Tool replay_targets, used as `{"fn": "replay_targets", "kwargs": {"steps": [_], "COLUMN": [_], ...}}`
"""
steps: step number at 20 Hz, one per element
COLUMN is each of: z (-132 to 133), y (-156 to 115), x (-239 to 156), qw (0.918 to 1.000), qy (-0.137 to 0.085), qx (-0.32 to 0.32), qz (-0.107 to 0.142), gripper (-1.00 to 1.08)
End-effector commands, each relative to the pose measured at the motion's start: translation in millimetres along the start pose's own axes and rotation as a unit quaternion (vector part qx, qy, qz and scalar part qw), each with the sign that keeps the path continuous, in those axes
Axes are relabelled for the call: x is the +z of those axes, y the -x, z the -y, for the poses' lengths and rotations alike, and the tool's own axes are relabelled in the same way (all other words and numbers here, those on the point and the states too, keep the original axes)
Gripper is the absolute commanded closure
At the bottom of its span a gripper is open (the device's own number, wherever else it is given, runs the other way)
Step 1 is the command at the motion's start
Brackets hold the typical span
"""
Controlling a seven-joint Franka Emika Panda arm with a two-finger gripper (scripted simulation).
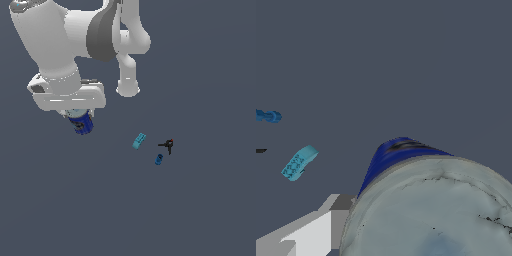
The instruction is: Pick up a designated object from a clutter of objects.
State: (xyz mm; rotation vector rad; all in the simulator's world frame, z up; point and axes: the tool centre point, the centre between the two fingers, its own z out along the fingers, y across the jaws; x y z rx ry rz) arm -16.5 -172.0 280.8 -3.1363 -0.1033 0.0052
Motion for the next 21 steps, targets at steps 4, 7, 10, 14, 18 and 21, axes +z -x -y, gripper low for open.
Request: {"fn": "replay_targets", "kwargs": {"steps": [4,7,10,14,18,21], "z": [-26.9,-39.7,-50.3,-60.7,-66.6,-68.0], "y": [26.8,38.9,48.4,56.8,61.0,61.8], "x": [-55.6,-80.9,-101.4,-120.8,-131.4,-133.7], "qw": [1.0000,1.0000,1.0000,1.0000,1.0000,1.0000], "qy": [0.000,0.001,0.001,0.001,0.002,0.002], "qx": [0.000,0.000,0.000,0.000,0.000,0.000], "qz": [-0.002,-0.002,-0.002,-0.002,-0.002,-0.002], "gripper": [1.08,1.08,1.08,1.08,1.08,1.08]}}
